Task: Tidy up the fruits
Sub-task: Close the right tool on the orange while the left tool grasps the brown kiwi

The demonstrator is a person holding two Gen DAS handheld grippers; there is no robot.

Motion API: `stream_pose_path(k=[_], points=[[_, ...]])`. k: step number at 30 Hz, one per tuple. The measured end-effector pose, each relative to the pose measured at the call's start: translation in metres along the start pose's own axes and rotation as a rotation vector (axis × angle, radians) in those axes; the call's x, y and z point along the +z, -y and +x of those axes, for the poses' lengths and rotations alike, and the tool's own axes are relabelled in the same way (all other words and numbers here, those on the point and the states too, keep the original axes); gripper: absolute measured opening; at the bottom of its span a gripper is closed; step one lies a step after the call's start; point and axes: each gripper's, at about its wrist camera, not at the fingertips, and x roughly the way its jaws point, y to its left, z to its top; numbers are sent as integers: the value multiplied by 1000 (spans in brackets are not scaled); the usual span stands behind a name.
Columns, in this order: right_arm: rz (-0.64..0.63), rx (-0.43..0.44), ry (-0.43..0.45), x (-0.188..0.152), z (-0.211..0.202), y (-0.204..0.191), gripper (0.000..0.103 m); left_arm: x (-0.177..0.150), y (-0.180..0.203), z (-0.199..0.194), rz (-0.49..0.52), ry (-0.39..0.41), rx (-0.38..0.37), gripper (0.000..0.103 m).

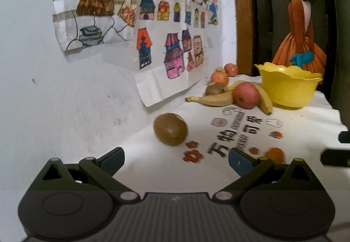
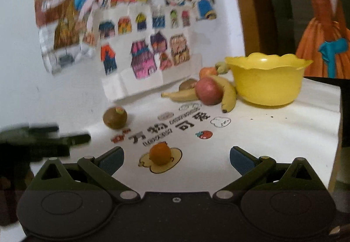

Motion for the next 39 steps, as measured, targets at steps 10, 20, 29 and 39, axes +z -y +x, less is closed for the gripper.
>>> stream_pose_path(k=[10,20,29,39], points=[[-75,23,-104,5,52,-15,99,16,-29,71,4,-86,-83,103],[-79,27,-173,4,83,-21,81,24,-26,111,42,-123,-119,102],[-93,12,-187,4,96,-24,59,22,-24,126,21,-153,-170,85],[-163,4,-180,2,97,-33,43,23,-23,136,12,-156,-129,62]])
